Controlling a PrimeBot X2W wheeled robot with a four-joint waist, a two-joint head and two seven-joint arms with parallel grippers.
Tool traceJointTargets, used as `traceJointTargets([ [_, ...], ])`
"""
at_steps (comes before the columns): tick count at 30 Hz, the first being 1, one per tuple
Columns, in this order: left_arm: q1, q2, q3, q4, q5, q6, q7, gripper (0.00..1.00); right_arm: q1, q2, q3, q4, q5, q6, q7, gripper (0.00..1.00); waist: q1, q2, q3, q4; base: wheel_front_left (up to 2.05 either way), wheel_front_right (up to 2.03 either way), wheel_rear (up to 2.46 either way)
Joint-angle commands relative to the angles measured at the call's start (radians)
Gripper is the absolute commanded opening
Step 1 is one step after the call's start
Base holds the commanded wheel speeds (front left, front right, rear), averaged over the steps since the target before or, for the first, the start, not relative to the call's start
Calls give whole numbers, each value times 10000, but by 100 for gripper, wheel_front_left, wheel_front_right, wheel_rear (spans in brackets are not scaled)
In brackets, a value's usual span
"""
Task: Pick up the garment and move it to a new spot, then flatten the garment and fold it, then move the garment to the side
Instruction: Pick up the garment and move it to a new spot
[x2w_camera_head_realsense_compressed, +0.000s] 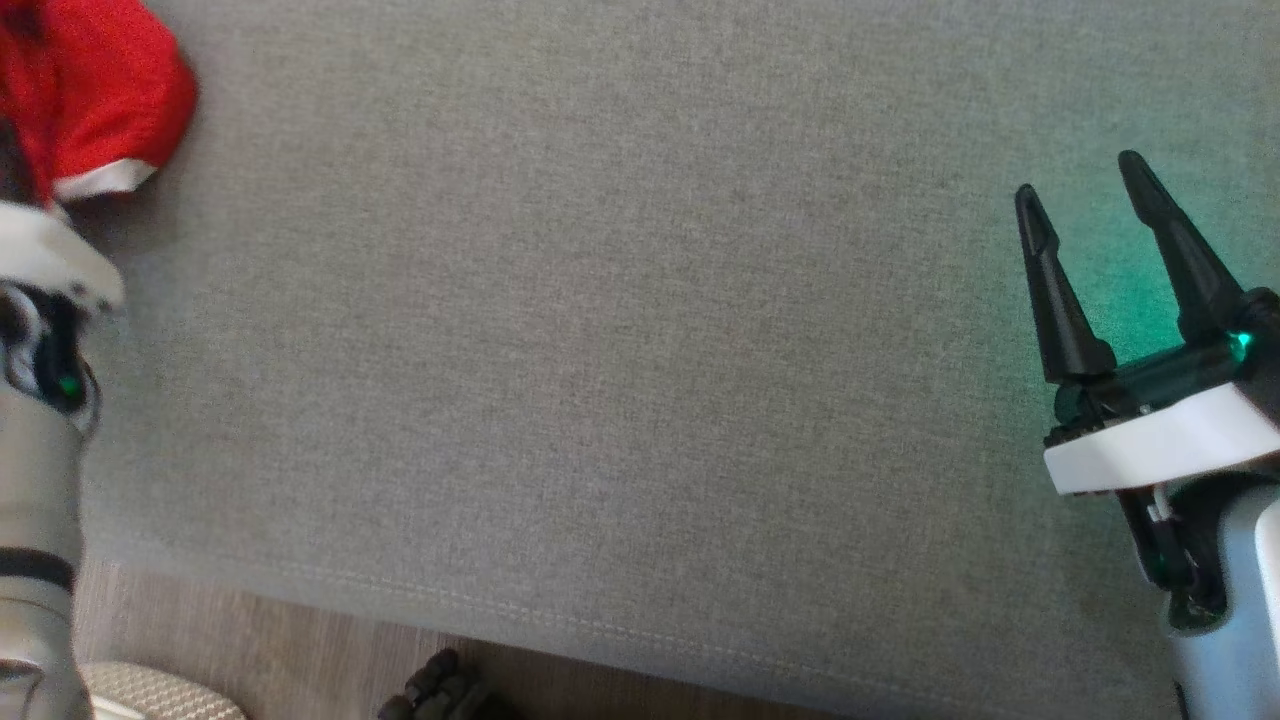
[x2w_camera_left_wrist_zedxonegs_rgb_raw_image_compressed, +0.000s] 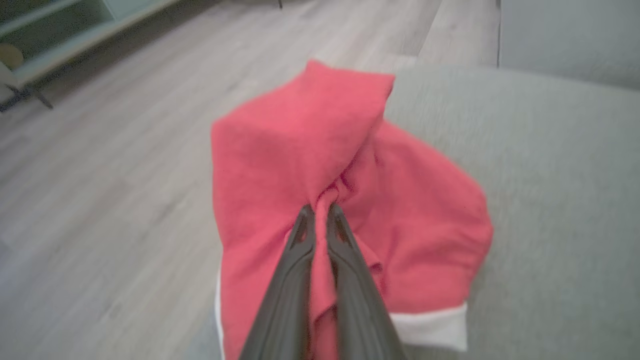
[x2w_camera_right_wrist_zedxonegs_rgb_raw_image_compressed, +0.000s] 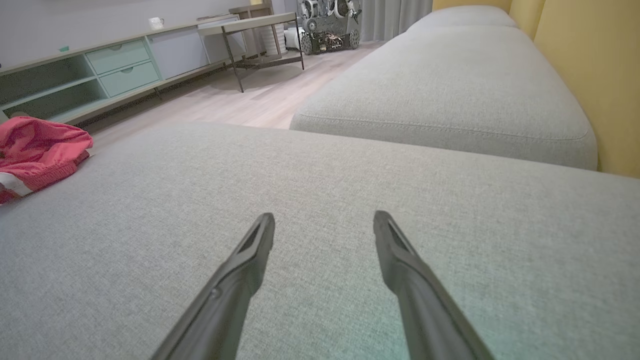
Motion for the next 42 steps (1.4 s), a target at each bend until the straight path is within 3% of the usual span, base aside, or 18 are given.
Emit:
traceJointTargets([
  [1,-131,865,336,-981,191,135,-122,0,68,1,156,-258,90,-9,-51,100,-1,0,-260,71,0,0,0],
  [9,1033,767,911,-5032,1031,151,-127,0,282,387,143,174,133,-9,-397,100,-1,0,-1516,44,0,0,0],
  [15,2486,363,1027,-7758,1463,171,-128,0,572,788,111,487,150,-9,-623,100,-1,0,-2480,-314,0,0,0],
  [27,5802,-456,712,-11351,1420,369,280,0,1349,1343,-107,824,127,-9,-980,100,-1,0,-3631,-1476,0,0,0],
  [34,7135,-1264,-176,-12456,1330,509,774,0,1472,1515,-36,844,117,-9,-1054,100,-1,0,-3879,-2525,0,0,0],
  [42,7206,-1974,-1500,-11557,1420,296,978,0,1364,1651,77,989,206,-9,-1245,100,-1,0,-3854,-3858,0,0,0],
])
